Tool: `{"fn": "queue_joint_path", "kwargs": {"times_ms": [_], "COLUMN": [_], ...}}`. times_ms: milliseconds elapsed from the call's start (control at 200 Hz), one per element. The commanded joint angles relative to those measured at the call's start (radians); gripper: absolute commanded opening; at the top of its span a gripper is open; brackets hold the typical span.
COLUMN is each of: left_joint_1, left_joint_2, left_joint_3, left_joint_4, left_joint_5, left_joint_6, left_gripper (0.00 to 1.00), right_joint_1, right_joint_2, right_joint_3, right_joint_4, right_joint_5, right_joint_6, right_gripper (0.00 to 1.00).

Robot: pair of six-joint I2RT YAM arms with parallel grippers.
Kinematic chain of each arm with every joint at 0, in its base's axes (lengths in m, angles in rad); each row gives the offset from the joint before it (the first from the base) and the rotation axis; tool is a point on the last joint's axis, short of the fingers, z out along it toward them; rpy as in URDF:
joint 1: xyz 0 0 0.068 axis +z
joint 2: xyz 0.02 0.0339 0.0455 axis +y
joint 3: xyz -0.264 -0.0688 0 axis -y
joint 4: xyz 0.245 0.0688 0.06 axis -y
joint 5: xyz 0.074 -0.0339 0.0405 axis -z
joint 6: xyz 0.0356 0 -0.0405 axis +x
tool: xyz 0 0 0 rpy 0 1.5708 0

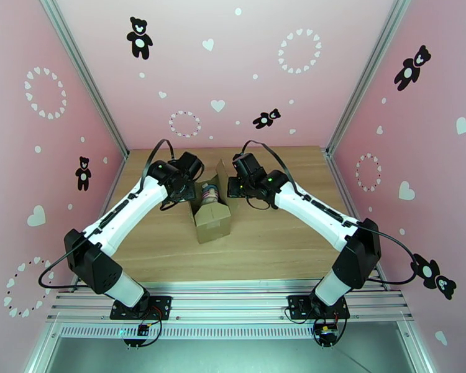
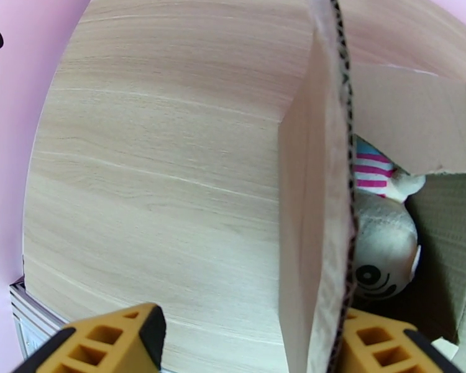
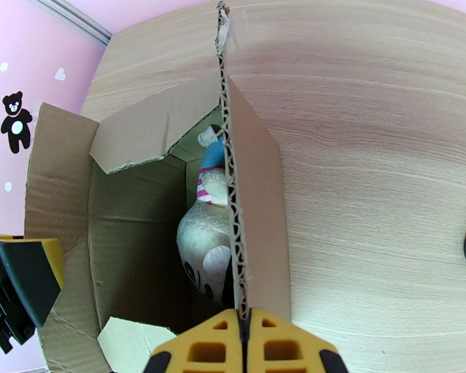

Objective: Unpack the express box

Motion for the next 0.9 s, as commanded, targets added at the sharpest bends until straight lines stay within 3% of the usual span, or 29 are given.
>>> {"fn": "queue_joint_path", "kwargs": {"times_ms": [0,260,616,896], "left_joint_1": [0.018,0.028,0.029,0.030], "left_joint_2": [-0.049,-0.102,-0.124,-0.166], "left_joint_3": [-0.016,-0.109,-0.196,-0.278], "left_joint_4": [0.025,0.160,0.296,0.394], "left_joint_5": [-0.011,0.063,0.148,0.185], "left_joint_6": [0.013,0.013,-0.009,-0.022], "left_gripper": [0.69,0.63,0.42,0.38], "right_joint_1": [-0.009,-0.009,-0.008,-0.012], "right_joint_2": [-0.002,0.006,0.015,0.025], "right_joint_3": [-0.001,-0.005,-0.008,-0.009], "right_joint_4": [-0.041,-0.033,-0.019,-0.004], "right_joint_5": [0.055,0.038,0.013,-0.019], "right_joint_6": [0.004,0.006,0.012,0.009], "right_gripper": [0.00,0.00,0.00,0.00]}}
